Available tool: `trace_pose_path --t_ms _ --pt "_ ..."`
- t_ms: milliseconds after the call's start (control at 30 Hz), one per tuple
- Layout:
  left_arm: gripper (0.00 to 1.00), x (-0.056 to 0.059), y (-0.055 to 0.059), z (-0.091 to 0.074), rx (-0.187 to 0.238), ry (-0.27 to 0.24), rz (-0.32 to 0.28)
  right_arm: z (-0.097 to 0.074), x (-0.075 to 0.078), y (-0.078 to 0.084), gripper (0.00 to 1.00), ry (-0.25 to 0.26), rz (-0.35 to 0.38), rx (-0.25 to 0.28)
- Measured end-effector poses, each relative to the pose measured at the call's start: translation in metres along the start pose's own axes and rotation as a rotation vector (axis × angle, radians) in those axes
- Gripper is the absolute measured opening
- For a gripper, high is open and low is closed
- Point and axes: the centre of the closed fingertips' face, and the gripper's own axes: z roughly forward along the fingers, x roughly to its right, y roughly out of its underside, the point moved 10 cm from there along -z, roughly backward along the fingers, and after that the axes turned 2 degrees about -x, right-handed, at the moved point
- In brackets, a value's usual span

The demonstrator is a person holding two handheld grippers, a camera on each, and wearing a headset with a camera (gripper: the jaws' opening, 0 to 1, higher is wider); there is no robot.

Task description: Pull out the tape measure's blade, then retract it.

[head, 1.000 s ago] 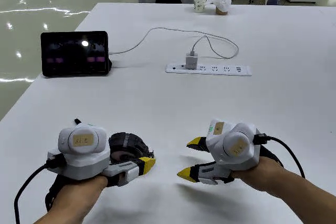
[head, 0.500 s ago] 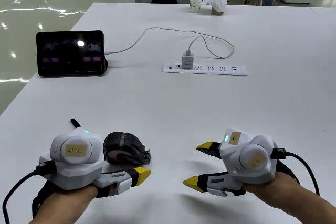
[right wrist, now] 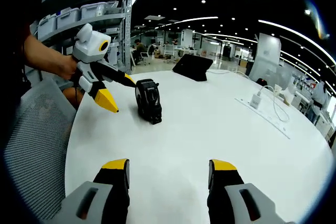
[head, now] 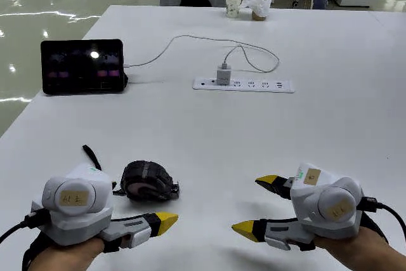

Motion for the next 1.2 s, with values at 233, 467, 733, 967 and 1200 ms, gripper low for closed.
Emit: trace_pose_path --t_ms 233,467,733,967,1200 --pt "0.89 0.003 0.004 -0.006 0.021 0.023 0.032 -0.013 -0.002 0.004 0.68 0.033 0.035 0.037" --pt "0.94 0.006 0.007 -0.011 0.051 0.053 0.055 -0.023 -0.008 0.013 0.76 0.053 0.078 0.051" --pt "0.98 0.008 0.01 -0.015 0.084 0.087 0.073 -0.03 -0.013 0.018 0.83 0.075 0.118 0.07" --pt "0.99 0.008 0.012 -0.018 0.075 0.103 0.103 -0.037 -0.017 0.023 0.93 0.118 0.151 0.084" --pt "0.99 0.009 0.012 -0.023 0.079 0.105 0.126 -0.043 -0.021 0.027 0.96 0.139 0.175 0.085"
